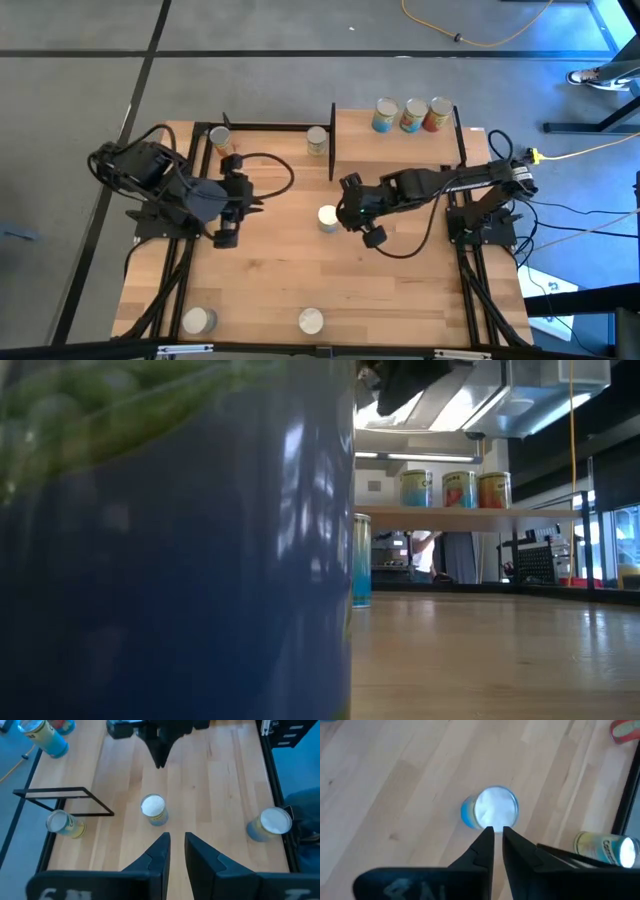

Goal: Pick and place cans onto a shelf
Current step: Put the canned cherries on the shelf

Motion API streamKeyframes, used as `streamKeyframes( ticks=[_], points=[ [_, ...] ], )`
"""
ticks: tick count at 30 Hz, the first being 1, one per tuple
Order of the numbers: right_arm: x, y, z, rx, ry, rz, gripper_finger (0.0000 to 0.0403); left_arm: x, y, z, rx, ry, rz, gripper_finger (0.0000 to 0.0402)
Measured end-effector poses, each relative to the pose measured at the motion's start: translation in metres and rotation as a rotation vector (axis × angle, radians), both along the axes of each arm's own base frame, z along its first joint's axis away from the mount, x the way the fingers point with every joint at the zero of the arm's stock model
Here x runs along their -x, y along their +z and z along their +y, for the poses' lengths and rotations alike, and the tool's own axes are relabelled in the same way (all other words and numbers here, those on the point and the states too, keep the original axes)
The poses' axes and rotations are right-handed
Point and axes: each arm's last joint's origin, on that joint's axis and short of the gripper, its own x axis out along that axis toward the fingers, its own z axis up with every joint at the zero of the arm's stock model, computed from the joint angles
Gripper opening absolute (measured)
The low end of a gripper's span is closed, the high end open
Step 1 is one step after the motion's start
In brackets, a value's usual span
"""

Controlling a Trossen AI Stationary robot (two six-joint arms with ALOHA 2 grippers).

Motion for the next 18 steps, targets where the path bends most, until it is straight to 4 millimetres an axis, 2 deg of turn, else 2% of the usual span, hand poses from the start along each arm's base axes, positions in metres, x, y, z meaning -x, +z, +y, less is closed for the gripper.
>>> streamKeyframes(
  ticks=[8,18],
  points=[
    [-0.004,-0.035,-0.005,-0.061,-0.003,-0.003,0.0041,0.003,-0.001,0.0,-0.017,0.002,0.014,0.0051],
    [-0.005,-0.076,-0.004,-0.049,0.027,-0.056,0.0042,0.003,-0.001,0.0,-0.018,0.002,0.015,0.005]
  ],
)
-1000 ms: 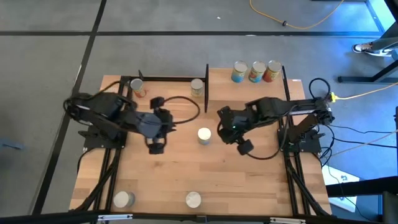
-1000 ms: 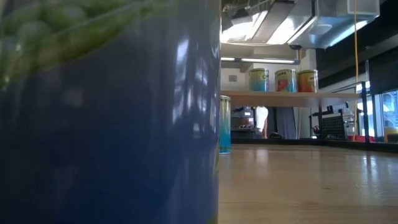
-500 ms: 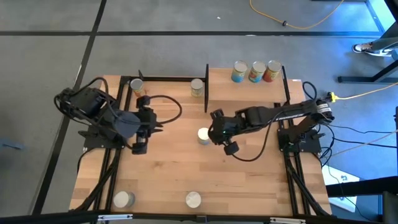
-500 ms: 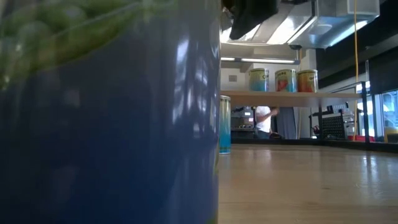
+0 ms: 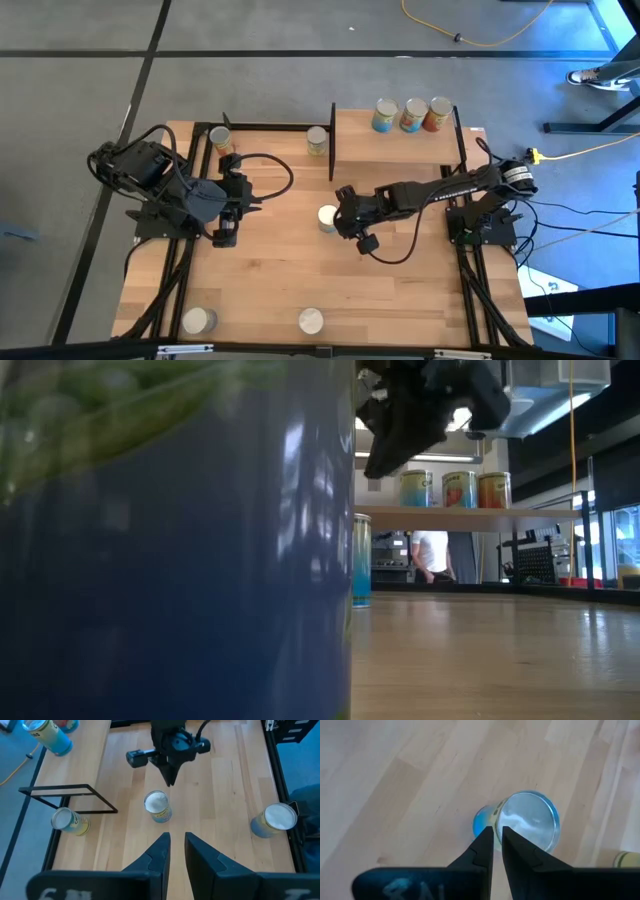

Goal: Pick and place cans onto a shelf
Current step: Put the canned cherries on the shelf

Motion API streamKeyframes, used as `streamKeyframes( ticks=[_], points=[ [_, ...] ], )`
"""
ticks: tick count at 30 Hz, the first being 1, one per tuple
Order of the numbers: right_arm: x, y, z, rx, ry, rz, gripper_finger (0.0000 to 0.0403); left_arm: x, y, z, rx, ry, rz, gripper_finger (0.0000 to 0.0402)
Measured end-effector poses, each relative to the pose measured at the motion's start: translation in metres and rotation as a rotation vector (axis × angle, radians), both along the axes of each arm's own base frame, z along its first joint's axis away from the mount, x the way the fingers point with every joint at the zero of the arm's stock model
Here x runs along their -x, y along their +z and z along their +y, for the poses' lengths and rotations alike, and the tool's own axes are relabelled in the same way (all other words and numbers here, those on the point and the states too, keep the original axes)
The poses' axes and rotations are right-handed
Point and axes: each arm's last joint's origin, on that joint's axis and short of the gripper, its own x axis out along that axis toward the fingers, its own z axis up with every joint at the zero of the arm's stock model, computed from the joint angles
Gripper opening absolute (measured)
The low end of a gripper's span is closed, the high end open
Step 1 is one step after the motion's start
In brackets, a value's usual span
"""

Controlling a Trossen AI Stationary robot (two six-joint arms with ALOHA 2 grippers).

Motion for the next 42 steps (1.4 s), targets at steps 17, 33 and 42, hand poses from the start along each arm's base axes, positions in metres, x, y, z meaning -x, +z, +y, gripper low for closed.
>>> streamKeyframes(
  ticks=[17,33,42],
  points=[
    [0.003,-0.025,-0.017,0.052,-0.019,-0.003,0.0042,0.0,0.0,0.0,0.0,0.001,-0.001,0.005],
    [-0.008,-0.04,-0.019,0.129,0.042,0.011,0.0042,0.0,0.0,0.0,0.001,0.001,-0.001,0.005],
    [-0.009,-0.041,-0.018,0.175,0.073,0.001,0.0042,0.0,0.0,0.0,0.001,0.002,-0.001,0.005]
  ],
)
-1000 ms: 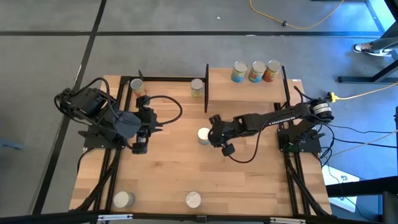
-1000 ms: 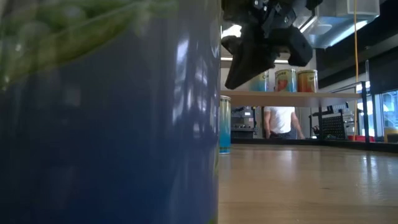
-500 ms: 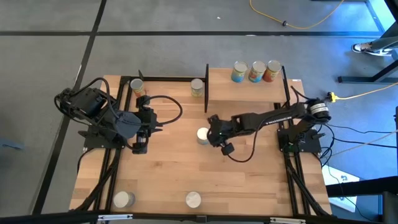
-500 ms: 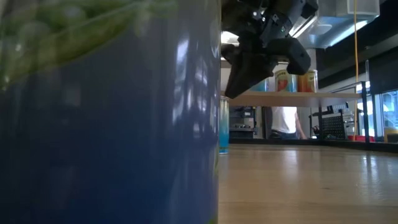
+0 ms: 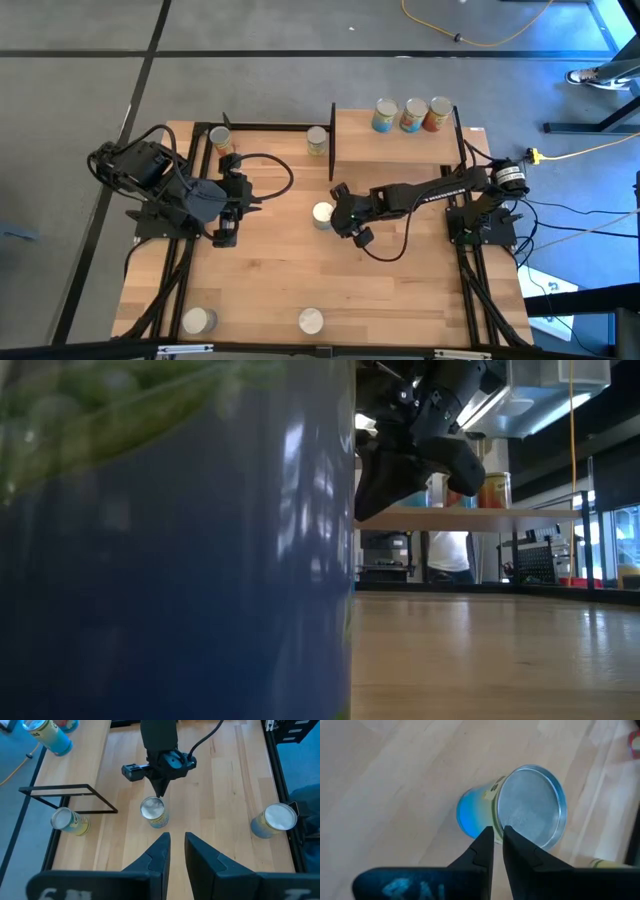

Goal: Pick and place cans onto a shelf
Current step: Put the canned cherries on the shelf

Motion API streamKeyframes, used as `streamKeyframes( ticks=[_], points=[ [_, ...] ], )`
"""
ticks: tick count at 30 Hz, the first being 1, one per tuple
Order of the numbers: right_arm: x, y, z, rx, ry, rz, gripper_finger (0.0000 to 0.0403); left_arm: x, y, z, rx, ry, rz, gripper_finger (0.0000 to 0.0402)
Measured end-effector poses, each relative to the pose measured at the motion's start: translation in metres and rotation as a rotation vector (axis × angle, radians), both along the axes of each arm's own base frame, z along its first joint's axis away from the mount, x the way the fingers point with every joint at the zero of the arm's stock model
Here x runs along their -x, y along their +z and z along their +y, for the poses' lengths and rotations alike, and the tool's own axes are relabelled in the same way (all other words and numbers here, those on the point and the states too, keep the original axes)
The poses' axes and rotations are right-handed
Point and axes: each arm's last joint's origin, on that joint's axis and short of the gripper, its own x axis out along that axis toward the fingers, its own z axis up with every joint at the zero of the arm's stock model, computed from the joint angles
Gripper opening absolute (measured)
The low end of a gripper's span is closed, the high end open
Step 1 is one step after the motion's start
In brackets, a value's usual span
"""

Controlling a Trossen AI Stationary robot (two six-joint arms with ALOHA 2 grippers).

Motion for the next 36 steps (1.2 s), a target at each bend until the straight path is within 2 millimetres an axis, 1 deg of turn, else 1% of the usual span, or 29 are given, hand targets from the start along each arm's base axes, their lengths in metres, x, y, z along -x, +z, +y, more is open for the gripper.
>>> streamKeyframes(
  ticks=[4,12,24,32,36],
  points=[
    [0.0,0.001,0.005,0.054,0.017,0.002,0.0042,0.0,0.0,0.0,0.0,0.0,0.0,0.005],
    [-0.001,0.001,0.006,0.084,0.035,-0.007,0.0042,0.0,0.0,0.0,0.0,0.0,0.001,0.005],
    [-0.003,0.004,0.013,0.129,0.077,-0.04,0.0042,0.0,0.0,0.0,0.0,0.0,0.0,0.005],
    [-0.003,0.003,0.014,0.112,0.095,-0.035,0.0042,0.0,0.0,0.0,0.0,0.0,0.001,0.005],
    [-0.004,0.002,0.01,0.097,0.093,-0.031,0.0042,0.0,0.0,0.0,0.0,-0.001,0.0,0.005]
  ],
)
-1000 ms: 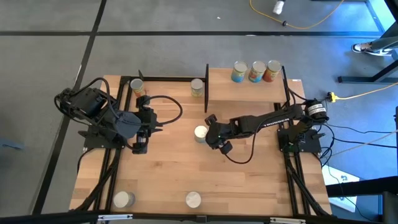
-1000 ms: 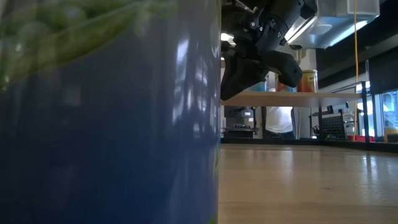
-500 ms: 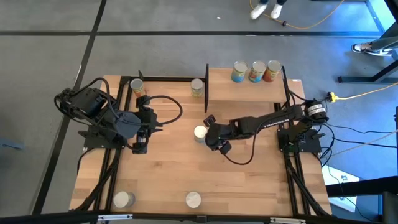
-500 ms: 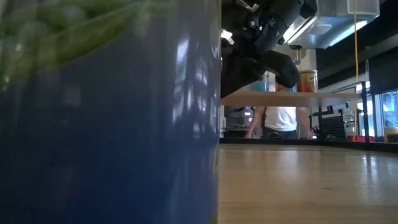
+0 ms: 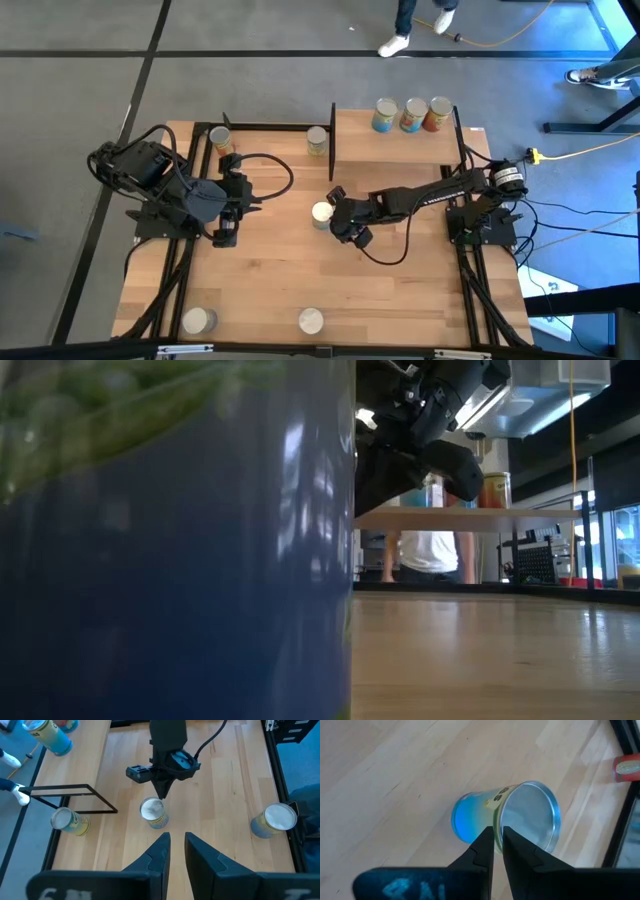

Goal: Pick and place cans onto a shelf
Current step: Put the canned cherries on the shelf

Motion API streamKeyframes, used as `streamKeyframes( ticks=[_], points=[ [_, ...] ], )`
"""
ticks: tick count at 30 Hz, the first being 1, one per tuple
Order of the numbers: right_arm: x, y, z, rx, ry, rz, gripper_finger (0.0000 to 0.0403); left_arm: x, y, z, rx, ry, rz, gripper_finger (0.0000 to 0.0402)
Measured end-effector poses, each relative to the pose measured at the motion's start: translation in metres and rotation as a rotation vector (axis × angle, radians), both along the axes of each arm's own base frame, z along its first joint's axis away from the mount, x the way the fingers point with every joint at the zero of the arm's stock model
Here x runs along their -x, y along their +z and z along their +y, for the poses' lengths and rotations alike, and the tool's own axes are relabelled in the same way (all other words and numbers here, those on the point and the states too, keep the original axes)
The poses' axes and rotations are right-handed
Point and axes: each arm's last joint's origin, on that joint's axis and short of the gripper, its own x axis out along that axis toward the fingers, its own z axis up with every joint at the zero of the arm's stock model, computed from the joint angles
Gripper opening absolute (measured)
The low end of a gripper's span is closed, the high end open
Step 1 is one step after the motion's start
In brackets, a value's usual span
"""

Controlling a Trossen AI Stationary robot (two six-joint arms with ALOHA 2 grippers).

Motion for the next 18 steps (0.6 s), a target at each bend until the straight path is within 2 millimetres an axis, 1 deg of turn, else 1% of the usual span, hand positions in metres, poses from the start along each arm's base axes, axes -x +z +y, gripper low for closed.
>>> streamKeyframes(
  ticks=[8,12,18],
  points=[
    [-0.001,0.0,-0.009,-0.009,-0.015,0.001,0.0042,0.0,0.0,0.0,0.0,0.0,0.0,0.005],
    [-0.003,-0.006,-0.01,-0.048,0.006,0.019,0.0042,0.0,0.0,0.0,-0.001,-0.001,0.001,0.005],
    [-0.008,-0.011,-0.01,-0.028,0.019,0.02,0.0042,0.0,0.0,0.0,-0.002,-0.002,0.001,0.005]
  ],
)
